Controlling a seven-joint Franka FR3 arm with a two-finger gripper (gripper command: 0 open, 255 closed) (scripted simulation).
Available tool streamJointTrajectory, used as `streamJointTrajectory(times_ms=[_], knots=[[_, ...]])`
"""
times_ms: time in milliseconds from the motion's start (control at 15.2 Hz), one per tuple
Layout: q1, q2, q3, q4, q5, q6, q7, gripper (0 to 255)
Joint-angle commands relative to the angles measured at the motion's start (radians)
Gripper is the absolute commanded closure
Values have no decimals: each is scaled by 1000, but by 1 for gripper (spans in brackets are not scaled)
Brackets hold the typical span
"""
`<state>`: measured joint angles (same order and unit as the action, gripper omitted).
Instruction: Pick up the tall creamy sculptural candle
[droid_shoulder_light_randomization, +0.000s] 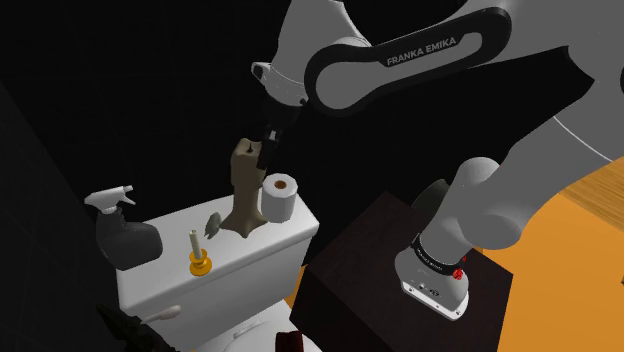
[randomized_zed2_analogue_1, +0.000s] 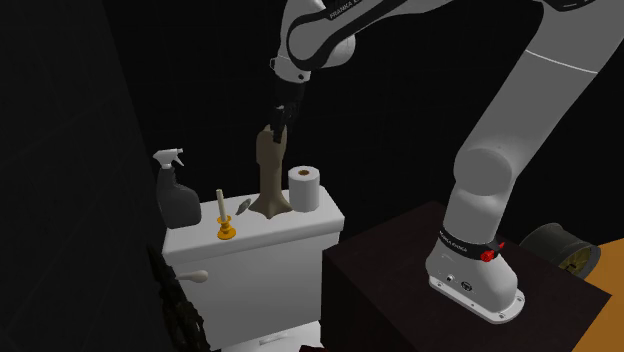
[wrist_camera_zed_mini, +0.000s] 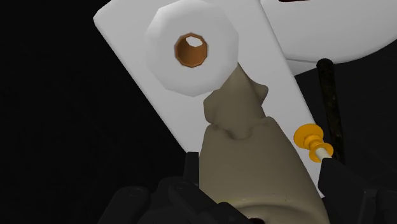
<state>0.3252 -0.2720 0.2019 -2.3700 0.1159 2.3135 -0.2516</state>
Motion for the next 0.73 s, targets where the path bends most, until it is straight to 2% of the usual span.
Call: streamJointTrajectory(times_ms=[0,660], knots=[[-1,4,0,0,-1,0,-1,255],[-3,-40,-9,97,-3,-141,2,255]])
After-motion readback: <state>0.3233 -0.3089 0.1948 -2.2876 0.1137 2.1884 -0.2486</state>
